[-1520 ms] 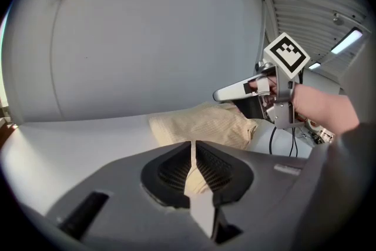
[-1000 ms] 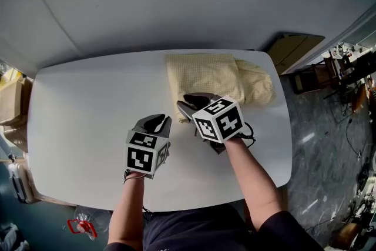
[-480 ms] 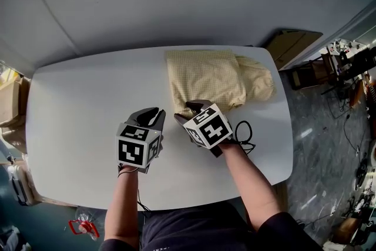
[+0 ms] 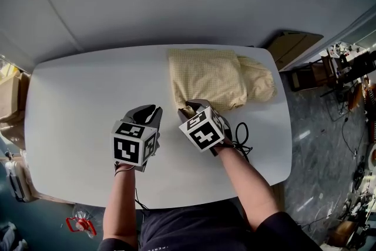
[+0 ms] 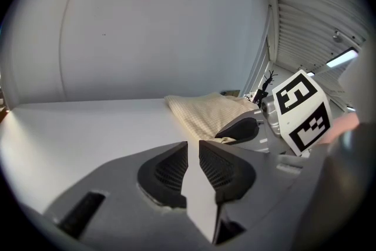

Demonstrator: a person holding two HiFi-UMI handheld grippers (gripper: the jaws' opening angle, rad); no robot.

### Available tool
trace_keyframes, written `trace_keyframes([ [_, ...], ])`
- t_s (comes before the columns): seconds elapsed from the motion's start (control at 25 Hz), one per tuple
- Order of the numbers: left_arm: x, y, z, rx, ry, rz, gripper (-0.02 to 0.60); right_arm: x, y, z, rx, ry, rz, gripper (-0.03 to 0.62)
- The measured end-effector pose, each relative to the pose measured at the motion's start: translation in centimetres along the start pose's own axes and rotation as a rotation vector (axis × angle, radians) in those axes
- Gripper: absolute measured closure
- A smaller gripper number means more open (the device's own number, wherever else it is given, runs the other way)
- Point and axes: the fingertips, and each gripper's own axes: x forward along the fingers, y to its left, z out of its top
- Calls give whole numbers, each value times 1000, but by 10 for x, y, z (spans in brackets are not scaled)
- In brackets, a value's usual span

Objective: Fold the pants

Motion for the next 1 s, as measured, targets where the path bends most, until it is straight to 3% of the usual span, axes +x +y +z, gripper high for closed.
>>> trace_keyframes([
  [0.16,1,-4,3,7,3,9,518,-6,-7,4,100,-36,46,538],
  [0.44,16,-27,17,22,6,21,518,-44,-23,30,202,-174,125,545],
  [0.6,28,-44,32,34,-12,26,520,-68,-43,44,314,-298,200,545],
  [0.76,46,-72,48,54,-18,32,520,-102,-81,46,465,-436,278,546],
  [1.0,80,-116,75,90,-30,34,522,-143,-148,30,517,-541,253,546],
])
